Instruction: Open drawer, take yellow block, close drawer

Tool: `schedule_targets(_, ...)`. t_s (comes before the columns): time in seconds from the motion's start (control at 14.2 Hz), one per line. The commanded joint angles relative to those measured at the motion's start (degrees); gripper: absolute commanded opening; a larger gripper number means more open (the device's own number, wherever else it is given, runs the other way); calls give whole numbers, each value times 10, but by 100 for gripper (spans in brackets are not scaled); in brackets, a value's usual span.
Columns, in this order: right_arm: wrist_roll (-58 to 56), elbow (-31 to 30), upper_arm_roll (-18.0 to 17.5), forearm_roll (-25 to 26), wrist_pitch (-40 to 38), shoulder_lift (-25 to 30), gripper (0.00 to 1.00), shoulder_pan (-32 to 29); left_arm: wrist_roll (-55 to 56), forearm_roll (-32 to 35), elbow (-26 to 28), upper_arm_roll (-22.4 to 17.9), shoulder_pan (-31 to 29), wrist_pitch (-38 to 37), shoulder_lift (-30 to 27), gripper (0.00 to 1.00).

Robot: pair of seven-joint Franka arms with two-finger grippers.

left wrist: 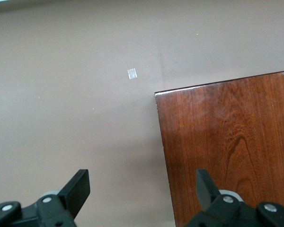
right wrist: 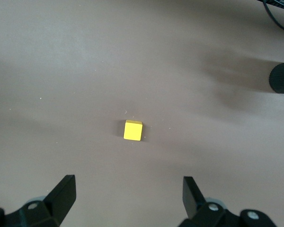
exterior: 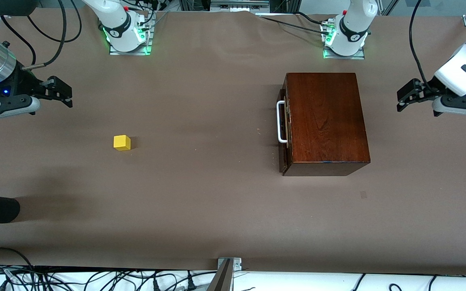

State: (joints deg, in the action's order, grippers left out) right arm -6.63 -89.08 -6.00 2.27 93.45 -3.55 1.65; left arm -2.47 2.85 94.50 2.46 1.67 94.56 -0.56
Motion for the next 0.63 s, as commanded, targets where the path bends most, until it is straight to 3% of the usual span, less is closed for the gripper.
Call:
schedule_targets(0.0,4,15,-2,-10,-9,-6,100,-2,7,-37,34,-36,14,19,-16,100)
schedule_targets(0.56,4,15,-2,-12,-9,-5,100,-2,9,-31,34,-36,16,15,-16,100)
